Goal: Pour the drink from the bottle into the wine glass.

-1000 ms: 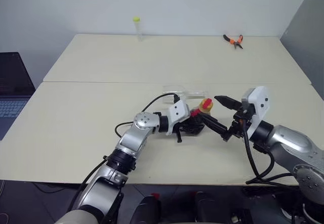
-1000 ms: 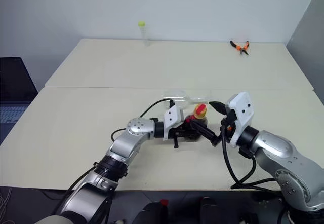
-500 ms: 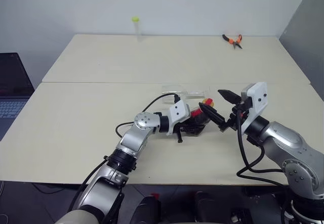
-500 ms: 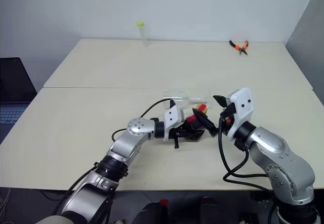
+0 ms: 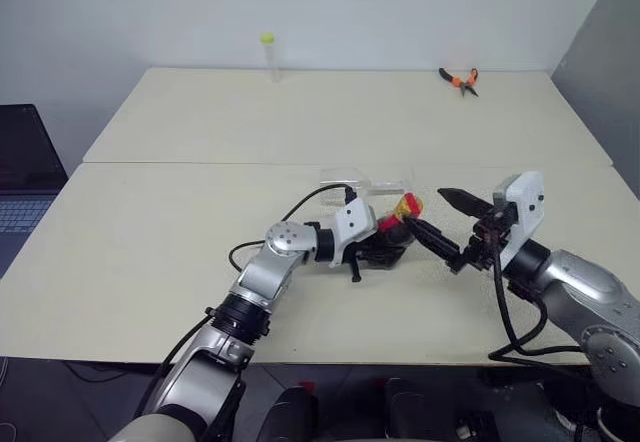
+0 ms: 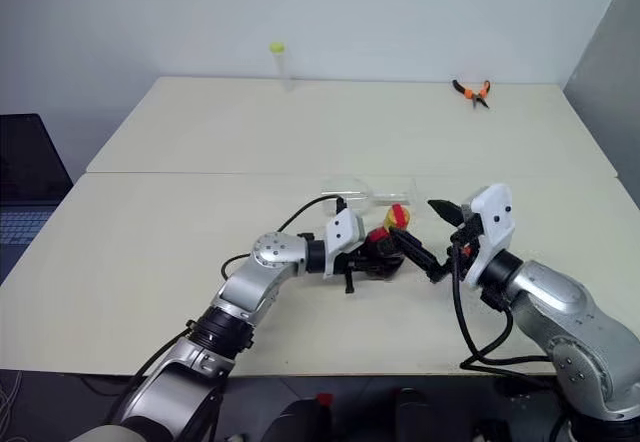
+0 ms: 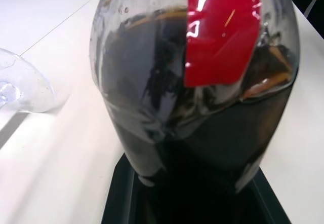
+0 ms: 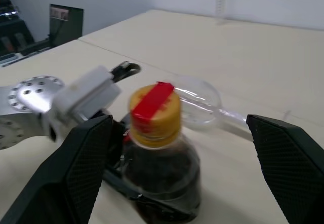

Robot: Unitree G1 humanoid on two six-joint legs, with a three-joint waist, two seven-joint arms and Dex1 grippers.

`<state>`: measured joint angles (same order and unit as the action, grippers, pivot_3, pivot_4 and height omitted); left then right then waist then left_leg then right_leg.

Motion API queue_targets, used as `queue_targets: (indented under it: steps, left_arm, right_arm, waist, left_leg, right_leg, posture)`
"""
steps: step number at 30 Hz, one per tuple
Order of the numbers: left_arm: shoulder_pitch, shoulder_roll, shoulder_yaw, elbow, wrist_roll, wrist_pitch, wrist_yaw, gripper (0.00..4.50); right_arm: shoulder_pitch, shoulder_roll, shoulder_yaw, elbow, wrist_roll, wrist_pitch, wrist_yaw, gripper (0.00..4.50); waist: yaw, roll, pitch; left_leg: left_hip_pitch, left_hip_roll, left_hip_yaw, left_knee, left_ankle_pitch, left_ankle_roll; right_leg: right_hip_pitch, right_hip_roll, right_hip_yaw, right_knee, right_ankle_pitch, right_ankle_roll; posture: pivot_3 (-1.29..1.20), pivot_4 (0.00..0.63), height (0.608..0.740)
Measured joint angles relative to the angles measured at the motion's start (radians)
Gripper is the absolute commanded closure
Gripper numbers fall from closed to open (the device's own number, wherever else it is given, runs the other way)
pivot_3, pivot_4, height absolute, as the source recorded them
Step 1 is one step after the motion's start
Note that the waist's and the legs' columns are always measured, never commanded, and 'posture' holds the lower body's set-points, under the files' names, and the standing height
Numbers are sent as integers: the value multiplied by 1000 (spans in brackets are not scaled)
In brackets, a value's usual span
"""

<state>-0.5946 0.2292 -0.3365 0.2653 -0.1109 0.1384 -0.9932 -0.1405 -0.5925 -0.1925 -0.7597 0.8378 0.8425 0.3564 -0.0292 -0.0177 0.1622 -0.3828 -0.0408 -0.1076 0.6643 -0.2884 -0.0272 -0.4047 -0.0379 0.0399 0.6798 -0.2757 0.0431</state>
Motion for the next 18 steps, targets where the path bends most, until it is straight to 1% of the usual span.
queue_targets:
  steps: [4, 6, 11, 15, 16, 17, 18]
  left_arm:
    - [0, 0, 0, 0, 0, 0, 0, 3807]
    - [0, 0, 0, 0, 0, 0, -1, 3808]
    - [0, 0, 0, 1, 0, -1, -1, 3808]
    - [0, -1, 0, 1, 0, -2, 0, 3808]
    - [0, 0, 0, 1, 0, -1, 0, 3808]
    - [0, 0, 0, 1, 0, -2, 0, 3808]
    - [0, 1, 0, 1, 0, -2, 0, 3808]
  right_arm:
    - [2, -32, -3, -34, 86, 33, 6, 0]
    - [0, -33, 0, -43, 88, 37, -10, 0]
    - [-44, -8, 58, -27, 26, 27, -71, 0]
    - [-54, 26, 88, 5, -28, 6, -88, 0]
    - [-56, 30, 92, 13, -33, -1, -89, 278]
    - [-57, 36, 96, 19, -37, -7, -89, 381]
    - [-57, 45, 97, 23, -42, -14, -88, 604]
  waist:
    - [0, 0, 0]
    - [0, 0, 0]
    - [1, 0, 0]
    - [1, 0, 0]
    - [1, 0, 0]
    - [1, 0, 0]
    - [1, 0, 0]
  left_leg:
    - [0, 0, 0, 0, 0, 0]
    - [0, 0, 0, 0, 0, 0]
    - [0, 0, 0, 0, 0, 0]
    - [0, 0, 0, 0, 0, 0]
    - [0, 0, 0, 0, 0, 0]
    - [0, 0, 0, 0, 0, 0]
    - [0, 0, 0, 0, 0, 0]
  right_leg:
    - [0, 0, 0, 0, 0, 0]
    - [0, 0, 0, 0, 0, 0]
    - [0, 0, 0, 0, 0, 0]
    - [0, 0, 0, 0, 0, 0]
    - [0, 0, 0, 0, 0, 0]
    - [0, 0, 0, 0, 0, 0]
    - [0, 0, 0, 0, 0, 0]
  posture:
    - [0, 150, 740]
    - [0, 150, 740]
    - [0, 150, 740]
    - [0, 150, 740]
    - [0, 150, 740]
    - [0, 150, 740]
    - [0, 150, 740]
